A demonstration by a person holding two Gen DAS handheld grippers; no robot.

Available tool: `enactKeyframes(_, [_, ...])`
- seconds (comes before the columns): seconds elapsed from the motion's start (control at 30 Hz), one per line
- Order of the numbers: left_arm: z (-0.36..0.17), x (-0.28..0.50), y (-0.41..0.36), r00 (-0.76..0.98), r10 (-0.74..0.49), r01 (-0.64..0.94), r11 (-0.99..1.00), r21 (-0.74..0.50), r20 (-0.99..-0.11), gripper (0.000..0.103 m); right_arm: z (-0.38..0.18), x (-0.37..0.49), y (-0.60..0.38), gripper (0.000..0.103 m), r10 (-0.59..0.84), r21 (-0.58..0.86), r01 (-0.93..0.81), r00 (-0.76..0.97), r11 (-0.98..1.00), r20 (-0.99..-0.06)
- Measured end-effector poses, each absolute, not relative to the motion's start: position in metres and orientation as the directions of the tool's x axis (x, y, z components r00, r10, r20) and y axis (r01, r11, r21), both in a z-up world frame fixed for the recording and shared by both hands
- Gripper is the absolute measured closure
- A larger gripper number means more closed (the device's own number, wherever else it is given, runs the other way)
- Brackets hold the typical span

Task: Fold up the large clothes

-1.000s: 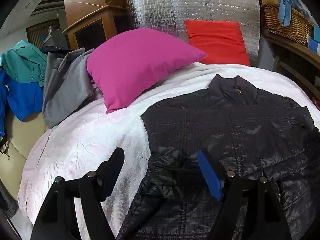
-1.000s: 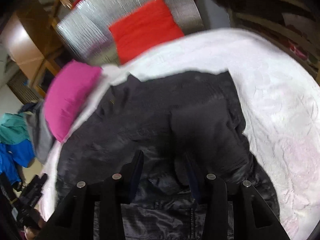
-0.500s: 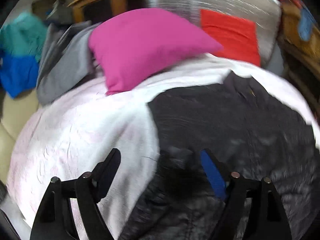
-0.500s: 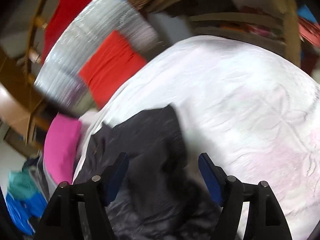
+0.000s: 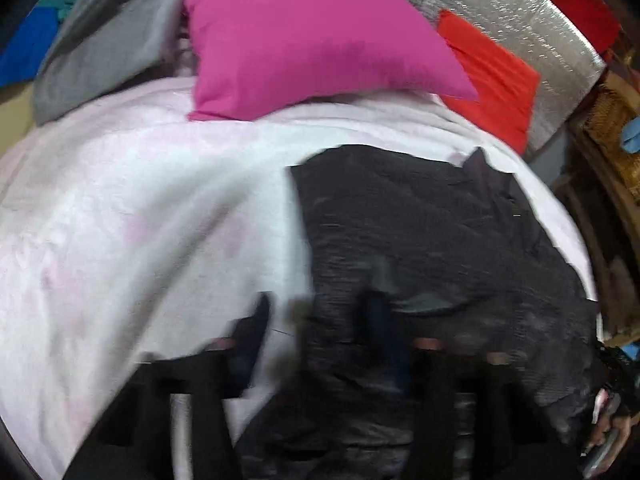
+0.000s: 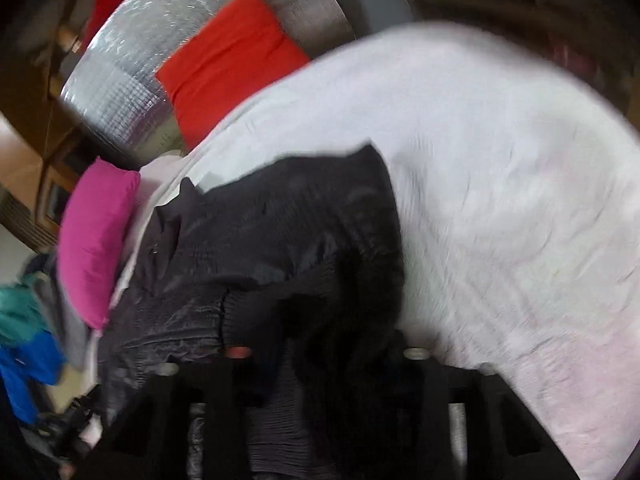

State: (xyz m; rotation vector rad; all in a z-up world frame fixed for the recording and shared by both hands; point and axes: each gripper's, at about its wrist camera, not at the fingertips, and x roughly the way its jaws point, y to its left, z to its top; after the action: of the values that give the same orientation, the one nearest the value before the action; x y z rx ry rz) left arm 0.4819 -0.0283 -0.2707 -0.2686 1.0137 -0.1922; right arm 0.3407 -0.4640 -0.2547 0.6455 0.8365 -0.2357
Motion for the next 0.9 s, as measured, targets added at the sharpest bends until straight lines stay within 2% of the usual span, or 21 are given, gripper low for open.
enactKeyframes(0.1, [-0.267, 0.483, -0.04, 0.537, -0.24, 0.051, 0.966, -0.253, -0.809, 0.07, -0.247, 0.336, -0.462, 0.074, 0.025, 0.437, 0.434, 0.686, 0.788, -0.727])
enactKeyframes(0.23, [-0.275, 0.486, -0.038, 0.51, -0.235, 0.027, 0.966, -0.258, -0.827, 0.061, -0.267, 0.342, -0.466, 0.074, 0.053, 0.437, 0.468, 0.634, 0.768, -0.772])
enactKeyframes(0.33, [-0.272, 0.483, -0.034, 0.51, -0.21, 0.005, 0.97, -0.241, -0.834, 0.047, -0.262, 0.336, -0.472, 0.071, 0.093, 0.488, 0.476, 0.64, 0.731, -0.763])
enactKeyframes(0.37, [-0.271, 0.482, -0.033, 0.511, -0.207, 0.003, 0.971, -0.24, -0.834, 0.045, -0.259, 0.333, -0.473, 0.064, 0.109, 0.504, 0.479, 0.639, 0.718, -0.762])
enactKeyframes(0.4, [-0.269, 0.481, -0.033, 0.51, -0.208, 0.001, 0.971, -0.241, -0.835, 0.044, -0.258, 0.331, -0.474, 0.052, 0.118, 0.512, 0.478, 0.639, 0.713, -0.76])
enactKeyframes(0.53, [-0.259, 0.472, -0.028, 0.516, -0.241, 0.015, 0.962, -0.273, -0.822, 0.039, -0.246, 0.315, -0.476, 0.039, 0.121, 0.524, 0.462, 0.657, 0.716, -0.744])
enactKeyframes(0.6, [-0.254, 0.465, -0.026, 0.527, -0.257, 0.027, 0.958, -0.286, -0.81, 0.032, -0.244, 0.305, -0.477, 0.031, 0.124, 0.525, 0.458, 0.658, 0.717, -0.743])
enactKeyframes(0.8, [-0.265, 0.455, -0.033, 0.469, -0.284, 0.079, 0.957, -0.28, -0.836, 0.03, -0.264, 0.296, -0.47, 0.033, 0.177, 0.522, 0.45, 0.61, 0.725, -0.772])
enactKeyframes(0.9, [-0.279, 0.456, -0.038, 0.427, -0.265, 0.071, 0.963, -0.261, -0.864, 0.03, -0.261, 0.296, -0.457, 0.053, 0.138, 0.466, 0.429, 0.604, 0.774, -0.785])
